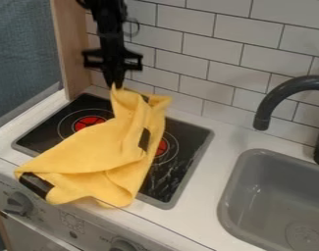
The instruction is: Fold the cloth into left side
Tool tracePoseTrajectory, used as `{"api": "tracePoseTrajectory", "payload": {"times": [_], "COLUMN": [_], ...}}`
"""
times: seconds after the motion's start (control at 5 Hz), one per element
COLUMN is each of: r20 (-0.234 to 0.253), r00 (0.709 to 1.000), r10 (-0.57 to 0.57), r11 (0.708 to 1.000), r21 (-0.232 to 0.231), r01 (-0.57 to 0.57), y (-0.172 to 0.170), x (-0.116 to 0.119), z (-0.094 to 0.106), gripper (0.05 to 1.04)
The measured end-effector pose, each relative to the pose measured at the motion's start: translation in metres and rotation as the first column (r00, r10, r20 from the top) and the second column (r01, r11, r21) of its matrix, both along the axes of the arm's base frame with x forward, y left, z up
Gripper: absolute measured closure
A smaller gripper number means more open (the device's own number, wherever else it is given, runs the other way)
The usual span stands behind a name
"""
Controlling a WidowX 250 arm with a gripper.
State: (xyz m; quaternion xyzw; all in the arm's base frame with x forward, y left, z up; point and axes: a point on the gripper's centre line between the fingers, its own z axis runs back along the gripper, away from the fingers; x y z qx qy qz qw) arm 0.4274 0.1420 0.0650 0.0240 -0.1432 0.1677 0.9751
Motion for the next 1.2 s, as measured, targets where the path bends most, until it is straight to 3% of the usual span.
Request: {"api": "tracePoseTrajectory", "payload": {"times": [0.2,0.4,0.6,1.0,1.2], "r20": [0.034,0.091,0.114,0.117,0.067], "r00": [0.999,0.993,0.984,0.951,0.949], "r10": [-0.036,-0.075,-0.136,-0.287,-0.307], "r11": [0.999,0.997,0.991,0.958,0.952], "r21": [-0.016,-0.005,0.002,0.038,0.038], "r01": [0.037,0.076,0.137,0.285,0.305], "y": [-0.010,-0.020,-0.040,-0.078,-0.082], "x": [-0.012,-0.029,-0.057,-0.109,-0.135], "z": [0.016,0.045,0.063,0.071,0.057], "gripper": [1.033,1.033,1.033,1.033,1.033]}}
